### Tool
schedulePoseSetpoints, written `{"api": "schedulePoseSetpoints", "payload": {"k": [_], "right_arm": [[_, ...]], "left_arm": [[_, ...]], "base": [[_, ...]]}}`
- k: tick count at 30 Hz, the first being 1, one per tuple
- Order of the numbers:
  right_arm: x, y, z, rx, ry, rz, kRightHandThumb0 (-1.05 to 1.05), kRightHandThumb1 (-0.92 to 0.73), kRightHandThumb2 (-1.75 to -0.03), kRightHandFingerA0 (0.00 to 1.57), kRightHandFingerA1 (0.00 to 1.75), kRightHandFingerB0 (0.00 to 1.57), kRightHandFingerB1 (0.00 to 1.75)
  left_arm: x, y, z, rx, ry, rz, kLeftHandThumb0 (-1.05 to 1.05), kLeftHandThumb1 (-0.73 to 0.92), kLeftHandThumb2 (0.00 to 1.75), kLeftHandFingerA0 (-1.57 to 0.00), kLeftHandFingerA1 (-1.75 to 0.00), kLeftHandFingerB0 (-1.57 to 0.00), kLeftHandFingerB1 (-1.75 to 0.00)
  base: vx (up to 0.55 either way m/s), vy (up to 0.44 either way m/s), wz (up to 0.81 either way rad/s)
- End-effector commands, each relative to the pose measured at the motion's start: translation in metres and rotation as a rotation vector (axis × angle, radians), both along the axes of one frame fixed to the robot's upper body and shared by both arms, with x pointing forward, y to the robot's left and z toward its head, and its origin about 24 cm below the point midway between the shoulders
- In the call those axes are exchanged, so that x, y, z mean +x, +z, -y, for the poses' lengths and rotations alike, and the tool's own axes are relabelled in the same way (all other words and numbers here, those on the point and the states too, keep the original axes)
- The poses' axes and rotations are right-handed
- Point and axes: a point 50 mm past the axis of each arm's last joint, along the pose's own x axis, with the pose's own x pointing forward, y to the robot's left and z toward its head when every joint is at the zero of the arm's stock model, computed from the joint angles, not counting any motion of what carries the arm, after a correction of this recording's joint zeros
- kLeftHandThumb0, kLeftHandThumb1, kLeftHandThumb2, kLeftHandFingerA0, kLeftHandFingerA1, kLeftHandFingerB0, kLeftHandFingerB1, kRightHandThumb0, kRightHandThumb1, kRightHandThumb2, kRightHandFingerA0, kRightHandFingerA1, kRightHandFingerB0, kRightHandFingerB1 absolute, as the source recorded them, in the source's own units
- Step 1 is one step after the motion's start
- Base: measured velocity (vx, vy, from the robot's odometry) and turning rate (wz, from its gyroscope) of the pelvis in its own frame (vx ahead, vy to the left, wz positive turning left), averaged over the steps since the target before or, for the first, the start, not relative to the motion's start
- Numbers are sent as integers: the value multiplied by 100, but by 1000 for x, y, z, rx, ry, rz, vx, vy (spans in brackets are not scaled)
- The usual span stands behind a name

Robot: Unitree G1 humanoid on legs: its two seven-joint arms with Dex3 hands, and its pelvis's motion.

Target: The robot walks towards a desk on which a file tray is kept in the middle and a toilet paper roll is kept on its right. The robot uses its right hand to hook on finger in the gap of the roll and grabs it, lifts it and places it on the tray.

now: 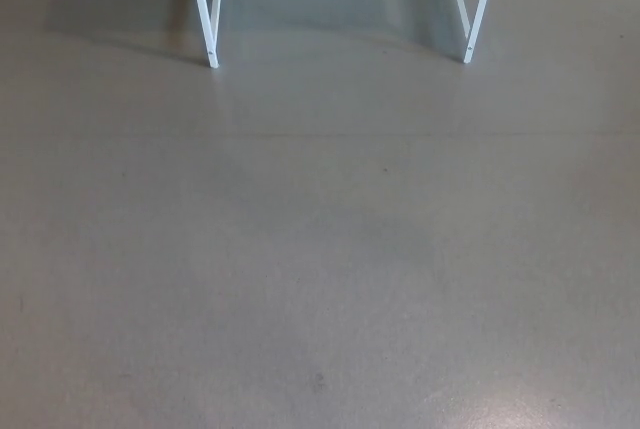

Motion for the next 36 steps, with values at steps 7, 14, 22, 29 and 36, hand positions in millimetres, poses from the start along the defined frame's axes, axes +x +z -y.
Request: {"api": "schedulePoseSetpoints", "payload": {"k": [7,14,22,29,36], "right_arm": [[-2,4,5,-15,-5,-11,-75,-55,-90,32,57,8,40],[-2,4,5,-15,-5,-11,-75,-55,-90,32,57,8,40],[-2,4,5,-15,-5,-11,-75,-55,-90,32,57,8,40],[-2,4,5,-15,-5,-11,-75,-55,-90,32,57,8,40],[-3,4,5,-15,-6,-15,-75,-55,-90,32,57,8,40]], "left_arm": [[3,5,-3,9,-20,33,-70,73,63,-30,-70,-44,-62],[3,5,-4,9,-21,33,-70,73,63,-30,-70,-44,-62],[3,5,-4,9,-21,33,-70,73,63,-30,-70,-44,-62],[3,5,-4,9,-21,34,-70,73,63,-30,-70,-44,-62],[2,5,-4,8,-21,31,-70,73,63,-30,-70,-44,-62]], "base": [[0,0,0],[0,0,0],[0,0,0],[5,1,1],[-28,39,-2]]}}
